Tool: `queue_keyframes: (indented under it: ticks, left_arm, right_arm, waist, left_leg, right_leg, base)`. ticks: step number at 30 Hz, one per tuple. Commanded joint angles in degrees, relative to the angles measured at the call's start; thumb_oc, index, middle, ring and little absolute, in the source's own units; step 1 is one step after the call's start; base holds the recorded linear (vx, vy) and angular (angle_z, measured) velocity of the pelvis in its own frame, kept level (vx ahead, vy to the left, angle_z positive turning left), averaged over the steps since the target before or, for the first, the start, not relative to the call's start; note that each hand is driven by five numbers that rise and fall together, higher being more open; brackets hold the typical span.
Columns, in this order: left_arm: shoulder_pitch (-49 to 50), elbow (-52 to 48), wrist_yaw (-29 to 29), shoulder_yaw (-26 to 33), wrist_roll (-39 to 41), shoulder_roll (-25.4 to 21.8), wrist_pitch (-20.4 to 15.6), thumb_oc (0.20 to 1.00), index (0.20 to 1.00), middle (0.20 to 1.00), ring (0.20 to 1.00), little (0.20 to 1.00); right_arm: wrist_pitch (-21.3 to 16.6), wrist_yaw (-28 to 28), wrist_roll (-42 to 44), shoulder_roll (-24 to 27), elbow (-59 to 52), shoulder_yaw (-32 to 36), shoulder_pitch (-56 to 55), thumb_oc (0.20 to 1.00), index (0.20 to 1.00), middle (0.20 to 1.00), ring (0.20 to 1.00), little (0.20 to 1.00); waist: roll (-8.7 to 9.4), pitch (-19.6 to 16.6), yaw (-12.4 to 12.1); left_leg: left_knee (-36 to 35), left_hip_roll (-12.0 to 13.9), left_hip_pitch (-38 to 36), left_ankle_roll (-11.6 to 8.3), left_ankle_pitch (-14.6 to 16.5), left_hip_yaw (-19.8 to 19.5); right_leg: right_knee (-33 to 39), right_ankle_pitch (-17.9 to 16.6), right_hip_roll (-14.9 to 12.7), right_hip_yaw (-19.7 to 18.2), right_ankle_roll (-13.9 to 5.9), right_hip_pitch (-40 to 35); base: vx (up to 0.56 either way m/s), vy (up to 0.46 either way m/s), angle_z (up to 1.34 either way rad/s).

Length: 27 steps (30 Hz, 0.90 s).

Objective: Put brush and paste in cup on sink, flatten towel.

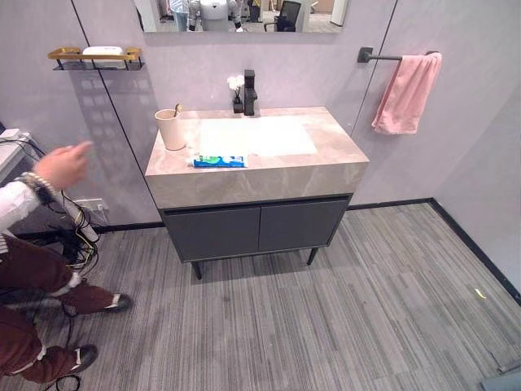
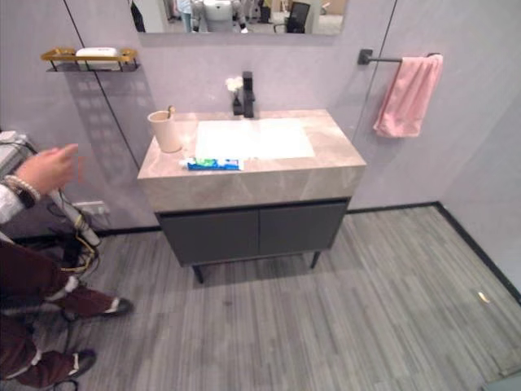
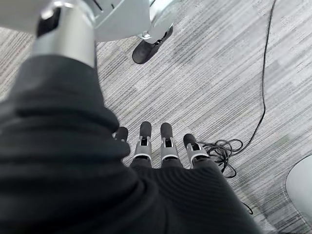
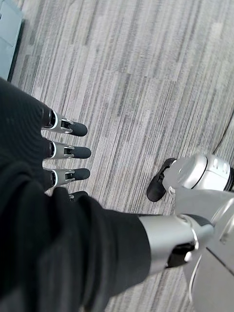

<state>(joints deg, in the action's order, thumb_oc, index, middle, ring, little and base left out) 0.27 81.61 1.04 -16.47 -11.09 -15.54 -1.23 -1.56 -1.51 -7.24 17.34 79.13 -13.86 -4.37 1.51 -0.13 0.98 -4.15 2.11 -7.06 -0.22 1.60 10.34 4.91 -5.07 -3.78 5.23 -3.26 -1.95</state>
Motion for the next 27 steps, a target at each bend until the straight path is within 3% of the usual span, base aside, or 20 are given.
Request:
queue_keyframes:
  ticks: [1, 9, 18, 27]
  left_arm:
    - [-0.9, 1.51, -0.17, 1.88, 1.62, 1.08, -2.16, 1.0, 1.0, 1.0, 1.0, 1.0]
    - [0.38, 1.14, -0.56, 1.82, 0.23, -0.05, -2.89, 1.0, 1.0, 1.0, 1.0, 1.0]
    - [-1.52, 2.44, -0.3, -0.01, 0.04, 1.28, -2.09, 1.0, 1.0, 1.0, 1.0, 1.0]
    - [-1.51, 2.29, 0.52, 0.65, 0.99, 1.24, -2.26, 1.0, 1.0, 1.0, 1.0, 1.0]
  right_arm:
    - [-1.68, 1.12, 3.82, 1.15, 0.68, 0.05, 1.37, 1.0, 1.0, 1.0, 1.0, 1.0]
    - [-3.38, -0.24, 5.96, 3.28, -1.39, 1.29, -0.15, 1.0, 1.0, 1.0, 1.0, 1.0]
    - [-1.83, 0.41, 9.16, -3.02, 1.58, -0.9, 6.06, 1.0, 1.0, 1.0, 1.0, 1.0]
    - [-2.17, 0.47, 9.92, -1.73, 0.68, 0.0, 6.29, 1.0, 1.0, 1.0, 1.0, 1.0]
  waist:
    - [1.31, -0.99, 1.21]
    - [1.01, -0.85, 1.54]
    - [0.76, -1.87, 0.59]
    - [0.24, -1.48, 0.7]
  left_leg:
    - [-0.85, -0.41, 3.04, -1.1, -2.7, -1.0]
    - [-0.85, -0.37, 2.94, -1.36, -2.67, -0.73]
    - [-0.85, -0.25, 2.61, -1.27, -2.47, -0.93]
    - [-0.85, -0.08, 2.31, -1.3, -2.38, -1.3]
  right_leg:
    - [0.09, -2.95, -0.44, -1.01, -1.94, 0.73]
    - [0.09, -2.81, -0.38, -0.94, -2.02, 0.7]
    - [0.09, -2.19, -0.43, -0.48, -1.85, 0.05]
    - [0.09, -1.55, -0.03, -0.43, -1.4, -0.33]
  base:
    - [0.0, 0.0, 0.0]
    - [0.0, 0.005, -0.07]
    - [0.01, 0.003, 0.0]
    - [0.01, -0.006, 0.0]
